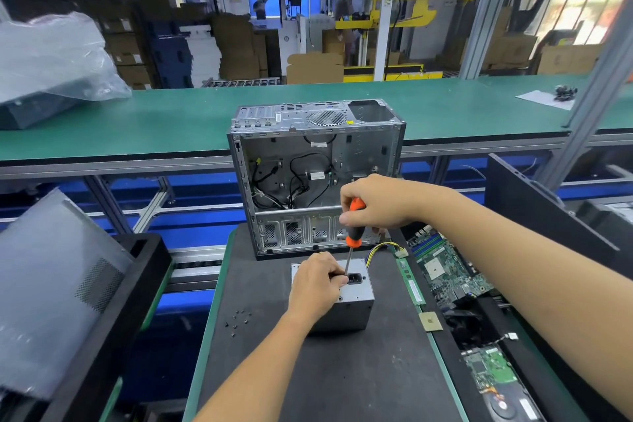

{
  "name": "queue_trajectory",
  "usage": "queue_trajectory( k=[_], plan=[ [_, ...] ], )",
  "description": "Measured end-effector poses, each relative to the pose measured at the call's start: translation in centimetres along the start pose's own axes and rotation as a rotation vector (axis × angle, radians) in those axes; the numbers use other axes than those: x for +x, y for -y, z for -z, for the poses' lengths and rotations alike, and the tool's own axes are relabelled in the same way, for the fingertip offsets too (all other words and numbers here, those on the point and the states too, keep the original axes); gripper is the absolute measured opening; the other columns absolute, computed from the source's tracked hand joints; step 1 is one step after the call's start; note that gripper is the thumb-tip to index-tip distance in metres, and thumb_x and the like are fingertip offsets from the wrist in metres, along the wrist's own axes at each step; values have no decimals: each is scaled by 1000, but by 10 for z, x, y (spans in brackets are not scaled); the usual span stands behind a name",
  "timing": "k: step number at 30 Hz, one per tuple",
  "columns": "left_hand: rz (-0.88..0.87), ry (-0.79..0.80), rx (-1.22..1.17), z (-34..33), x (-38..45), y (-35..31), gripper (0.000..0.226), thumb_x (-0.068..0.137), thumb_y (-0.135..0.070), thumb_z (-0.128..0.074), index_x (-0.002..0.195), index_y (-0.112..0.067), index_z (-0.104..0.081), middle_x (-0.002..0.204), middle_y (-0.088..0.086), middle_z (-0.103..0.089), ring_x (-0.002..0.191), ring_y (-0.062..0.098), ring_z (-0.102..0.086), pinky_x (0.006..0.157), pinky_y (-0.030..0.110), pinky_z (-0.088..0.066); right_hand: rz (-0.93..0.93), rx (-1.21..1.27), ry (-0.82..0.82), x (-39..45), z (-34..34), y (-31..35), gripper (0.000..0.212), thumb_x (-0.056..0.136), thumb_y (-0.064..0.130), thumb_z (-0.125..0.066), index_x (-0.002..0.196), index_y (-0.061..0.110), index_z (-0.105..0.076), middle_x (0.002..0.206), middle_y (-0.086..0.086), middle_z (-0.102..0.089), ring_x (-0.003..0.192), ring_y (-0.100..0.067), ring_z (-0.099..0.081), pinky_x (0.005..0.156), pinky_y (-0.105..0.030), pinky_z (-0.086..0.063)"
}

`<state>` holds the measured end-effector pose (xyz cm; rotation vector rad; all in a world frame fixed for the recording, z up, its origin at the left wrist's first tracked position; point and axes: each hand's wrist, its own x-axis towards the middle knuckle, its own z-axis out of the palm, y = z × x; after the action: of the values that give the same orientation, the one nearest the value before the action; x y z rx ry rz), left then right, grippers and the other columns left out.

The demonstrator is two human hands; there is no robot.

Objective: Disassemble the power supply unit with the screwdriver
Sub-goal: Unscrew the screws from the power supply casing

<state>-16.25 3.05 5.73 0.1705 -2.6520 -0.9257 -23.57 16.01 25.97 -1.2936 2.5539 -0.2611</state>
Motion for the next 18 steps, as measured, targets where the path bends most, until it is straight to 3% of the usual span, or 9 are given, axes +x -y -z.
queue_trajectory(
  k=[6, 10, 13, 18],
  plan=[
    [3, -22, 35, -5, -1, 0, 7, 83, -20, -68, 76, -20, -67, 76, -15, -48, 78, 6, -43, 69, 23, -34, 19, 23, -34, -2, 1, -1, 9, 90, 26, -61, 88, 20, -55, 85, -1, -70, 60, -13, -70, 54, -22, -50],
    [26, -5, -19, -5, -1, 2, 16, 86, -12, -63, 76, -23, -56, 84, -11, -54, 89, 9, -50, 75, 28, -42, 2, 62, -64, -4, 3, -5, 19, 81, 25, -72, 86, 15, -57, 83, 0, -68, 54, -9, -67, 51, -23, -52],
    [93, -16, -190, -1, 0, 2, 27, 87, -2, -58, 74, -25, -51, 79, -10, -56, 78, 11, -50, 68, 22, -39, -32, 158, -55, -8, 7, -9, 26, 77, 21, -77, 82, 11, -54, 82, -5, -68, 52, -16, -69, 48, -26, -54],
    [175, -91, -345, 28, 0, 9, 26, 86, 2, -62, 72, -20, -62, 72, -4, -64, 64, 7, -54, 59, 17, -44, -185, 103, 193, -8, 4, -11, 26, 80, 14, -76, 93, 7, -54, 77, -9, -67, 44, -16, -62, 43, -23, -50]
  ],
)
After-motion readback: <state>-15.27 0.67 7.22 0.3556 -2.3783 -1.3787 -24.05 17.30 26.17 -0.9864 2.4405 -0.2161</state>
